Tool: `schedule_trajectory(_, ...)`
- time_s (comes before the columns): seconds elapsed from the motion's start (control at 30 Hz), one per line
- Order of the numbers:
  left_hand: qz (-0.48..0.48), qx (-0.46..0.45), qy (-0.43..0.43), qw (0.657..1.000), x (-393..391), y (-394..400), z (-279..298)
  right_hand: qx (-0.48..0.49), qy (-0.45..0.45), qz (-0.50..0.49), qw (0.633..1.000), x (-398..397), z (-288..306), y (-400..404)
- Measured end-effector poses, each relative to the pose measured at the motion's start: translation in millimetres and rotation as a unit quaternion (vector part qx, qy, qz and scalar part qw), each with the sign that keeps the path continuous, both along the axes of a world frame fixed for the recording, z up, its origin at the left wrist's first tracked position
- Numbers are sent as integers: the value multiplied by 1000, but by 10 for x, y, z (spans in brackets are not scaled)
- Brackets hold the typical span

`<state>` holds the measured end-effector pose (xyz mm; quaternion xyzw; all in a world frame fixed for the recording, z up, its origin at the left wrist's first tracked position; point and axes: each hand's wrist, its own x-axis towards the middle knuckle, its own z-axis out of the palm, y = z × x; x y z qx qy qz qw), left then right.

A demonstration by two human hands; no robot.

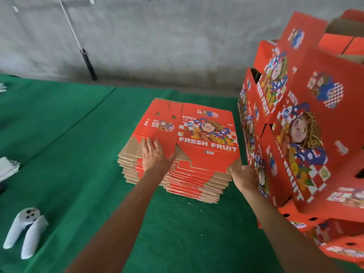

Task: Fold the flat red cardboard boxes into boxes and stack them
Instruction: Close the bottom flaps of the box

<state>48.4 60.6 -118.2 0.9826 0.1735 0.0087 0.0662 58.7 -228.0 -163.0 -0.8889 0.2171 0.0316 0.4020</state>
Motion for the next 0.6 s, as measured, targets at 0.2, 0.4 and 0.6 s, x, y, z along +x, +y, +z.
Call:
schedule_trajectory(0.2,-18,6,-13,1000,138,-40,76,146,-89,-11,985,-37,125,-3)
schedule_trajectory(0.4,-36,-13,-59,998,37,-74,98,201,-116,20,972,-128,355,-45)
schedule_trajectory(0.6,-66,24,-86,994,-140,-124,412,201,-238,41,949,-404,767,-39)
